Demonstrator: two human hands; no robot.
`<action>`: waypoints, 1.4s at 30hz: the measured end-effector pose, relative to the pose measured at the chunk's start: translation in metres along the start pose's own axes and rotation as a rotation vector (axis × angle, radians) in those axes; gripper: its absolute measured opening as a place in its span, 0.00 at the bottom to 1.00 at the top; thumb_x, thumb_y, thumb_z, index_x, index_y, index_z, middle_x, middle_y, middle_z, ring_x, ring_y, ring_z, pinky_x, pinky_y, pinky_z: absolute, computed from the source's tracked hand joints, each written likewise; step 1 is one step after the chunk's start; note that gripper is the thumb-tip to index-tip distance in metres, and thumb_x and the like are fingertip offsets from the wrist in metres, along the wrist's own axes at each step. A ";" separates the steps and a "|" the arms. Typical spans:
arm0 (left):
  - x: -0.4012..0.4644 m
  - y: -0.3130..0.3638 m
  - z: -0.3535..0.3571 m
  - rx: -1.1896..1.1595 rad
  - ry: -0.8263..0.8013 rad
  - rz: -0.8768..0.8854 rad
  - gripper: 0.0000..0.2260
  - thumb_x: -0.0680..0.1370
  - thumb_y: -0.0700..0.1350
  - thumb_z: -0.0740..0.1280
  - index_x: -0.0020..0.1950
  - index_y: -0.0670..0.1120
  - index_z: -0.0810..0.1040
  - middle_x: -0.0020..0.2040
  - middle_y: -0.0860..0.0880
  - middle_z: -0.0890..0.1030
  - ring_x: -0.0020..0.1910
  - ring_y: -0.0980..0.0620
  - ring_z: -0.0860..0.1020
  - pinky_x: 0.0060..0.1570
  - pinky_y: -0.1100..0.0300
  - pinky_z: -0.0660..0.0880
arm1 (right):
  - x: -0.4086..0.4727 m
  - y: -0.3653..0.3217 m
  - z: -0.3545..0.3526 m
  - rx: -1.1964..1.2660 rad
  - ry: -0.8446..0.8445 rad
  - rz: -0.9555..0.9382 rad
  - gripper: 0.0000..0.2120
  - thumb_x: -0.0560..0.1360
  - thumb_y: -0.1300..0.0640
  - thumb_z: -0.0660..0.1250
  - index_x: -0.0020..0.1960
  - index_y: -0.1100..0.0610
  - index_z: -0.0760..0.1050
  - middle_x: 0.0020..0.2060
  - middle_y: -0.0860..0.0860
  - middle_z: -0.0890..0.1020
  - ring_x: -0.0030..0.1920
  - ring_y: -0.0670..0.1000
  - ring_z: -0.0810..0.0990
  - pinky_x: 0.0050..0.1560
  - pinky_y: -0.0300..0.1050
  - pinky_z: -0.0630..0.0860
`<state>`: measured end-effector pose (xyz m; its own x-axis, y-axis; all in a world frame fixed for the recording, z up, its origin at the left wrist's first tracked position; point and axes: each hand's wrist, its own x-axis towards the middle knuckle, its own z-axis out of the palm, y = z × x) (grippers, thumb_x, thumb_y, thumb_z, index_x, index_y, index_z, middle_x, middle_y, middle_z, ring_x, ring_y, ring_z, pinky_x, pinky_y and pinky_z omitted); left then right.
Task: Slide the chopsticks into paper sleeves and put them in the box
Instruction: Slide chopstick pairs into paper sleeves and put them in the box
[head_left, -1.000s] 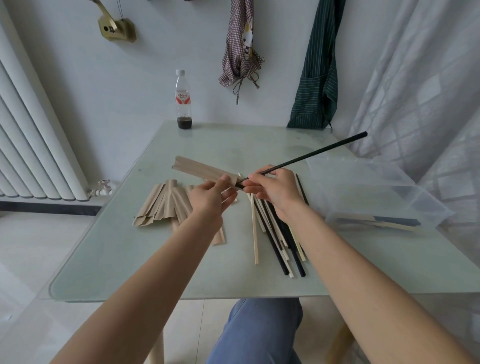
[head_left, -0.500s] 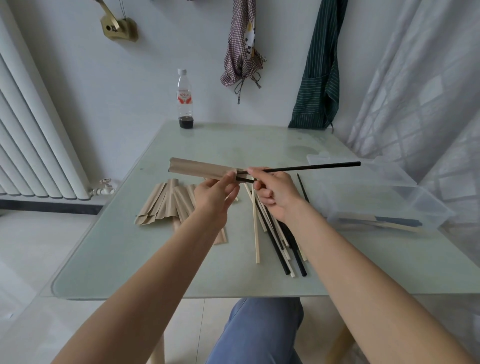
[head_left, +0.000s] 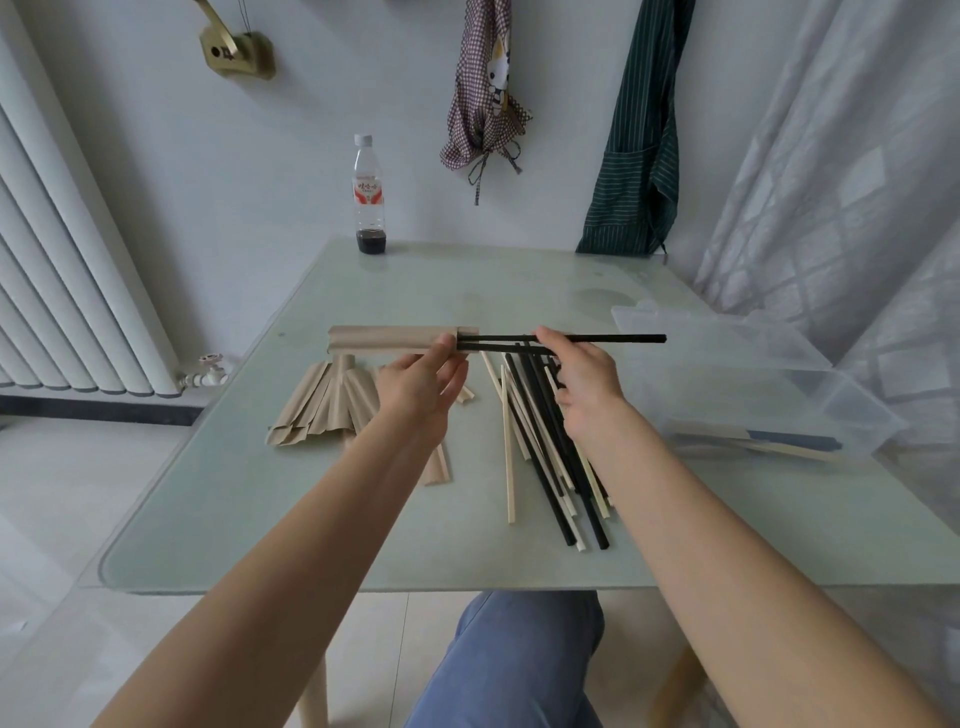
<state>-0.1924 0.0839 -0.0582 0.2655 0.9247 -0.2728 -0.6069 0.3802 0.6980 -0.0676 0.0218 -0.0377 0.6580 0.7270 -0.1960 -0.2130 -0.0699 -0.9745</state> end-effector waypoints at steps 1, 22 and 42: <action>0.000 0.001 0.000 -0.008 0.004 0.003 0.03 0.77 0.36 0.66 0.44 0.37 0.74 0.41 0.43 0.81 0.35 0.53 0.81 0.48 0.61 0.79 | 0.000 0.002 0.000 0.025 -0.038 0.017 0.05 0.72 0.56 0.70 0.39 0.53 0.77 0.32 0.48 0.69 0.29 0.44 0.60 0.20 0.32 0.56; -0.015 0.009 0.006 0.035 -0.014 0.038 0.05 0.75 0.36 0.68 0.50 0.36 0.75 0.42 0.43 0.82 0.38 0.51 0.83 0.47 0.61 0.80 | -0.001 0.005 -0.015 0.458 0.210 -0.073 0.12 0.77 0.62 0.65 0.57 0.56 0.66 0.39 0.53 0.84 0.37 0.45 0.79 0.36 0.34 0.70; -0.029 -0.015 0.047 0.078 0.000 0.046 0.03 0.76 0.36 0.67 0.48 0.38 0.76 0.45 0.43 0.82 0.40 0.51 0.83 0.46 0.61 0.80 | 0.002 -0.006 -0.054 0.215 0.121 -0.144 0.07 0.77 0.58 0.65 0.49 0.58 0.81 0.42 0.54 0.84 0.39 0.46 0.79 0.40 0.36 0.76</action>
<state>-0.1560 0.0508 -0.0299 0.2385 0.9411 -0.2397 -0.5579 0.3347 0.7594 -0.0257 -0.0135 -0.0386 0.7714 0.6311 -0.0819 -0.2514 0.1840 -0.9502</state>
